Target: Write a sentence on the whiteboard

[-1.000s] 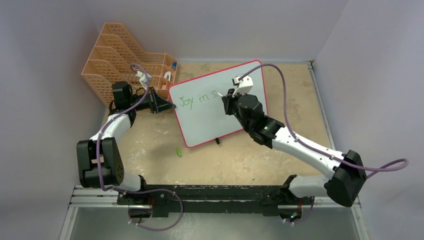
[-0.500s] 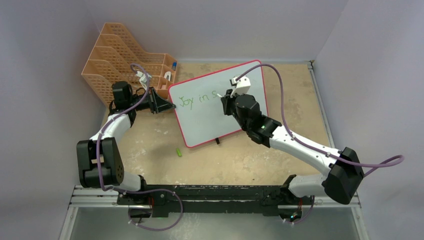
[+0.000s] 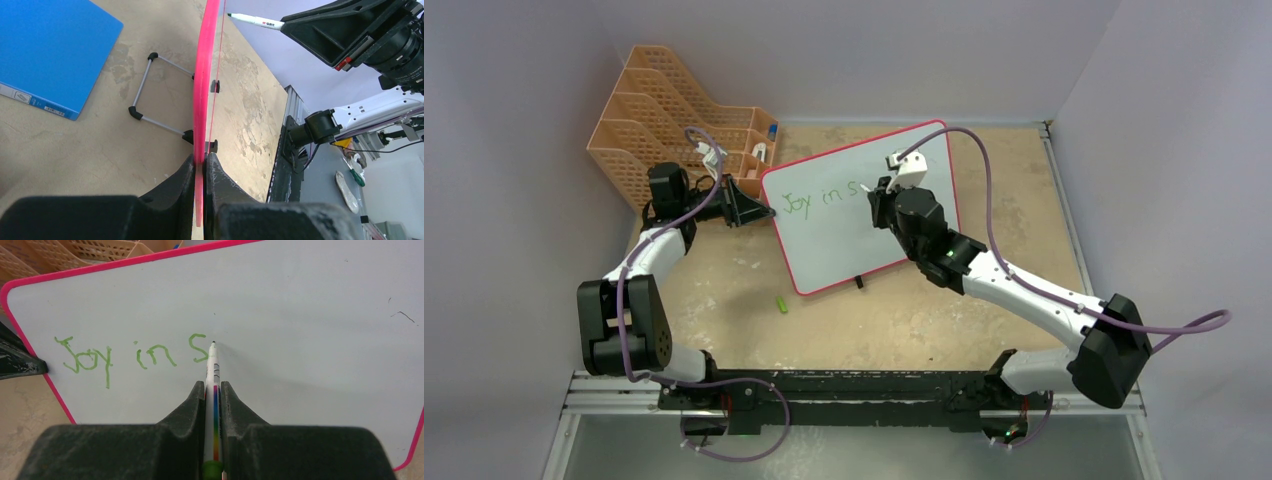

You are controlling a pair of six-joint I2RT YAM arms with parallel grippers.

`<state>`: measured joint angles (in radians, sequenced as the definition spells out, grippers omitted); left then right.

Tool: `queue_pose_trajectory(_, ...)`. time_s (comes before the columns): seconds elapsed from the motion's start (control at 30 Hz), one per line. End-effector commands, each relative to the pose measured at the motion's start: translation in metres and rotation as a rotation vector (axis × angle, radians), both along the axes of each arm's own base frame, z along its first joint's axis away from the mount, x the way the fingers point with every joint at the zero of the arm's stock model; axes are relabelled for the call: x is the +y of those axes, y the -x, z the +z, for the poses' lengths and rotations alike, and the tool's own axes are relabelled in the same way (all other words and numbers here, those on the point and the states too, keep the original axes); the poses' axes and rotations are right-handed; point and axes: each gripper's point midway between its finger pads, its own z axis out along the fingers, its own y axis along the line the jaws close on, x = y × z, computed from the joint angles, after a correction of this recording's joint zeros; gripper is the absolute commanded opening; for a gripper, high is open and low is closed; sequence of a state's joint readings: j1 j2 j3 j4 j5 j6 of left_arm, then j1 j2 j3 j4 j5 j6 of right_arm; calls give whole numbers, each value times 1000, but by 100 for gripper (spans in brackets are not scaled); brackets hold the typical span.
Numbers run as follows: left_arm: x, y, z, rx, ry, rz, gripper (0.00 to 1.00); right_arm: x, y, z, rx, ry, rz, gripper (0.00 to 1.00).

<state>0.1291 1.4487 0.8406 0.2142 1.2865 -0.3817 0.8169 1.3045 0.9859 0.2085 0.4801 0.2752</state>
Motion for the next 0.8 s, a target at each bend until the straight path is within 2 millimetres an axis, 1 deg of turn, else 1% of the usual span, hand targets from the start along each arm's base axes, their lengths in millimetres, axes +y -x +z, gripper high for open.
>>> queue_pose_trajectory(0.0,-3,-2,15,-68,-15,-12,0,0,-9,26,-68,-52,-29,0)
queue_pose_trajectory(0.33,-4,-2,16,-69,-14,-16,0,2,-13,27,-74,-58,-30,0)
queue_pose_trajectory(0.77,-3,-1,17,-73,-14,-16,0,0,-16,21,-68,-50,-50,0)
